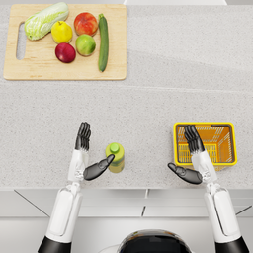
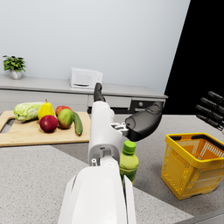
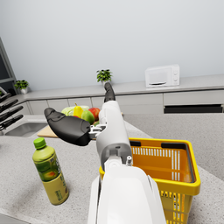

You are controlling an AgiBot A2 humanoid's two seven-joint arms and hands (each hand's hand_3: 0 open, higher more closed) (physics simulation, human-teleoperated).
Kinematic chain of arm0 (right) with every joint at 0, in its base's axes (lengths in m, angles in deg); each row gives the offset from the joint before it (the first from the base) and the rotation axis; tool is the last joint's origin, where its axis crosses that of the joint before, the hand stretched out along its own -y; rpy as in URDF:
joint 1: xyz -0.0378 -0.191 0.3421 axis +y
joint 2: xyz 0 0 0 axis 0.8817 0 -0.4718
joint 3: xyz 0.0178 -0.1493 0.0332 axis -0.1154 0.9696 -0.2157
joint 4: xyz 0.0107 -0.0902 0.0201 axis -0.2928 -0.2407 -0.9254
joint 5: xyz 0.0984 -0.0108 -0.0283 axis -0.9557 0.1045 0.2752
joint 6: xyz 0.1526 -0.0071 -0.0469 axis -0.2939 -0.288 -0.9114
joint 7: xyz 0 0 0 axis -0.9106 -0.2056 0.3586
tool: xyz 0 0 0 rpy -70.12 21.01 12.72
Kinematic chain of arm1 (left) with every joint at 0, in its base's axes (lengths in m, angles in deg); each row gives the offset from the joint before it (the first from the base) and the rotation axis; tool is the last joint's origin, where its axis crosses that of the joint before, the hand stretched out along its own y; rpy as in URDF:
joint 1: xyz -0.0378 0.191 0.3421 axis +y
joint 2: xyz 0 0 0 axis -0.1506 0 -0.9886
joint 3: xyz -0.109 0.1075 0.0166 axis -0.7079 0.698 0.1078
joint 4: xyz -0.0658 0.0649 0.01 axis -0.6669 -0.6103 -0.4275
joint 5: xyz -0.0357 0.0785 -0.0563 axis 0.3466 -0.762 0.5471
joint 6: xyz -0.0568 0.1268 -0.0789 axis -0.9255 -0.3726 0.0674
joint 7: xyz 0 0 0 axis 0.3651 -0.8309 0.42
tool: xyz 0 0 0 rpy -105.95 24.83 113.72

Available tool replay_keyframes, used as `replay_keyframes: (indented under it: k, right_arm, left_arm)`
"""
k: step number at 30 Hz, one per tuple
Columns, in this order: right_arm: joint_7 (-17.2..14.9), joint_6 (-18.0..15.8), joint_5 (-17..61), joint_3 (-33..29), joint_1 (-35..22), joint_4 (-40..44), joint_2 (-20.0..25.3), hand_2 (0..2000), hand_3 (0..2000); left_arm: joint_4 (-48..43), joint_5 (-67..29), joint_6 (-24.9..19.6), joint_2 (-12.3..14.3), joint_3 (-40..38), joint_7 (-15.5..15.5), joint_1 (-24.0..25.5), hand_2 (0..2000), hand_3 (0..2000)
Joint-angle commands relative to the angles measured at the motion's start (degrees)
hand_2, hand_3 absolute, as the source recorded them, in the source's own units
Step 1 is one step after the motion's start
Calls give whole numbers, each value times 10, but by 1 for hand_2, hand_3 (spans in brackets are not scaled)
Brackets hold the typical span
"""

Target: Pick up the green tea and place it into the yellow basket

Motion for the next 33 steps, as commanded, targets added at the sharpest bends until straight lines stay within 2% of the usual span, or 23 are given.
replay_keyframes:
  k: [1, 11, 12, 15, 18, 19, 21, 26, 33]
  right_arm:
    - [0, 0, 0, 0, 0, 0, 0, 0, 0]
    - [0, 0, 0, 0, 0, 0, 0, 0, 0]
    - [0, 0, 0, 17, -1, 9, 1, 0, 0]
    - [37, 36, 0, -33, 0, -32, 6, 0, 0]
    - [50, 49, 0, -55, 28, -45, 0, 0, 0]
    - [52, 52, 0, -61, 41, -47, -3, 0, 0]
    - [55, 54, 51, -69, 50, -47, -3, 0, 0]
    - [57, 57, 171, -86, 40, -40, 8, 0, 0]
    - [58, 57, 213, -78, 26, -36, 21, 0, 0]
  left_arm:
    - [0, 0, 0, 0, 0, 0, 0, 0, 0]
    - [0, 0, 0, 0, 0, 0, 0, 0, 0]
    - [9, 0, 0, 1, 17, 0, -1, 0, 0]
    - [-15, 0, -36, 3, -5, -36, 6, 0, 0]
    - [-16, 0, -50, 3, 7, -50, 15, 0, 0]
    - [-6, -25, -52, 6, 13, -52, 13, 0, 0]
    - [16, -76, -55, 11, 20, -55, 11, 0, 0]
    - [108, -204, -57, 32, 61, -57, -10, 0, 0]
    - [261, -263, -58, 63, 97, -58, -42, 0, 0]
